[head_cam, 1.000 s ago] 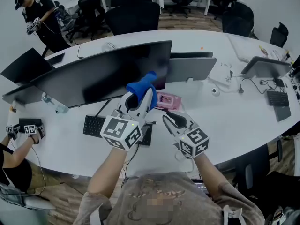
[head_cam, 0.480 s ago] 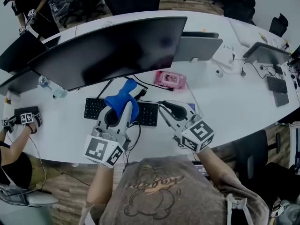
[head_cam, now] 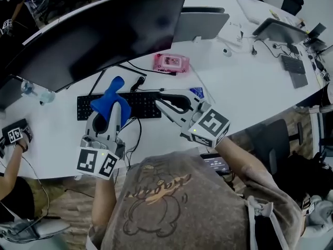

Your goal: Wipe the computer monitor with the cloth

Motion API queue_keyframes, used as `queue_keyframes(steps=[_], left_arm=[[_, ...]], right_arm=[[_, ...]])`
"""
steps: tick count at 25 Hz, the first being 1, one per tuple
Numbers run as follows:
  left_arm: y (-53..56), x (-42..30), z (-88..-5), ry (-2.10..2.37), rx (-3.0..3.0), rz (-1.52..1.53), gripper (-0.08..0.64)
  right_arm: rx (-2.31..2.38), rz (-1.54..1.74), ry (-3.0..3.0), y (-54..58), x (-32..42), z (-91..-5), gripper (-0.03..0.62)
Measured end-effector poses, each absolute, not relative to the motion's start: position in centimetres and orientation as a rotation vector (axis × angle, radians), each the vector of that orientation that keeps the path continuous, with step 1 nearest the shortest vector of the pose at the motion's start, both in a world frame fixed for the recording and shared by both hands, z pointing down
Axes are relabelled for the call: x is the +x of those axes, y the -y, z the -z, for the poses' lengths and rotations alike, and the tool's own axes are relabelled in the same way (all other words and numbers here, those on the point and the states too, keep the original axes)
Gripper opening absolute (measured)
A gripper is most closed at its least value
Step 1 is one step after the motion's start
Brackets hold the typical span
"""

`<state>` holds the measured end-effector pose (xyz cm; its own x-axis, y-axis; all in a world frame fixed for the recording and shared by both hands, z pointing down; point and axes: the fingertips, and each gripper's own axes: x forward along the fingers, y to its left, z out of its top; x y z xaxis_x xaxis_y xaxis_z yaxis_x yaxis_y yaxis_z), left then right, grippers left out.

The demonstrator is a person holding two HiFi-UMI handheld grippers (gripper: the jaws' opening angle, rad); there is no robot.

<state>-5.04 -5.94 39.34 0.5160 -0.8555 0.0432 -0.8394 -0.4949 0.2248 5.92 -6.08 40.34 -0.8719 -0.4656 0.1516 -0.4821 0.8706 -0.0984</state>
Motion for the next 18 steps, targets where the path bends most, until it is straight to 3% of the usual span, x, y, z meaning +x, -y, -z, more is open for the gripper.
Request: queue_keyframes(steps=[18], left_arm=[[6.2,-5.6,-40.7,1.422,2.493,0.105,0.048]], right_arm=[[0.635,-0.089,2.894,5.5,4.3,-39.5,0.052]])
